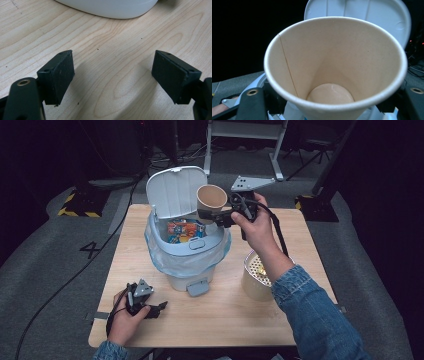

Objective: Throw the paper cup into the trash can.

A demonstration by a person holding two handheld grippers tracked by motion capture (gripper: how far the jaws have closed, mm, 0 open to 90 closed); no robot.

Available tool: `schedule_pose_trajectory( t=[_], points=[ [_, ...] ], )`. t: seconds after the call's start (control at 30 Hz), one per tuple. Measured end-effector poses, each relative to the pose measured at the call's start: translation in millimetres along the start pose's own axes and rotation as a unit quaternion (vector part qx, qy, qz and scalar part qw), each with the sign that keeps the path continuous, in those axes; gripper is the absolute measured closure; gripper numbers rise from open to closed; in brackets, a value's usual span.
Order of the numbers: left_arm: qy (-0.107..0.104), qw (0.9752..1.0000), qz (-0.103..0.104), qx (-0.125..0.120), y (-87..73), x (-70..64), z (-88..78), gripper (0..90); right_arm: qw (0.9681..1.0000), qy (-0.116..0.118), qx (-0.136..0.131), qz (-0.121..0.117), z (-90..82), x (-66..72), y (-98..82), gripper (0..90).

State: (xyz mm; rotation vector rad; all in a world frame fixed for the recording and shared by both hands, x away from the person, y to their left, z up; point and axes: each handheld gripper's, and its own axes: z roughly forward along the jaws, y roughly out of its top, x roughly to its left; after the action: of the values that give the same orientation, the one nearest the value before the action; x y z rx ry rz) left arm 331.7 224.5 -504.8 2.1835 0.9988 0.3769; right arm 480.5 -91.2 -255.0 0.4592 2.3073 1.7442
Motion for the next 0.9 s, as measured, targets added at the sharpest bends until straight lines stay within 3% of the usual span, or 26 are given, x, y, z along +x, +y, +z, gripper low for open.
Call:
schedule_pose_trajectory(
  t=[0.43, 0.47, 0.53, 0.6, 0.67, 0.83, 0.9],
  points=[
    [0.000, 1.0000, 0.002, 0.000, 0.1, 0.3, 0.0, 18.6, 0.9980, 0.001, 0.060, -0.021, 27.3, 7.9, -9.3, 26.9],
    [0.000, 1.0000, 0.002, 0.000, 0.1, 0.3, 0.0, 18.6, 0.9979, 0.014, 0.061, -0.017, 29.9, 7.1, -10.5, 22.5],
    [0.000, 1.0000, 0.001, 0.000, 0.1, 0.1, 0.0, 18.6, 0.9982, 0.007, 0.057, -0.014, 32.7, 7.9, -12.0, 12.7],
    [0.000, 1.0000, 0.000, 0.000, 0.0, 0.1, 0.0, 18.6, 0.9986, -0.016, 0.047, -0.017, 34.3, 10.3, -14.0, 17.3],
    [0.000, 1.0000, 0.000, 0.000, 0.0, 0.1, 0.0, 18.6, 0.9991, -0.008, 0.040, -0.010, 33.9, 11.0, -13.6, 14.7],
    [0.000, 1.0000, 0.001, 0.001, 0.1, 0.1, -0.1, 18.6, 0.9990, 0.008, 0.031, -0.032, 22.5, 15.8, -7.4, 15.8],
    [0.000, 1.0000, 0.003, 0.001, 0.1, 0.5, -0.1, 18.6, 0.9987, -0.002, 0.028, -0.043, 13.9, 17.6, -4.2, 15.8]
  ],
)
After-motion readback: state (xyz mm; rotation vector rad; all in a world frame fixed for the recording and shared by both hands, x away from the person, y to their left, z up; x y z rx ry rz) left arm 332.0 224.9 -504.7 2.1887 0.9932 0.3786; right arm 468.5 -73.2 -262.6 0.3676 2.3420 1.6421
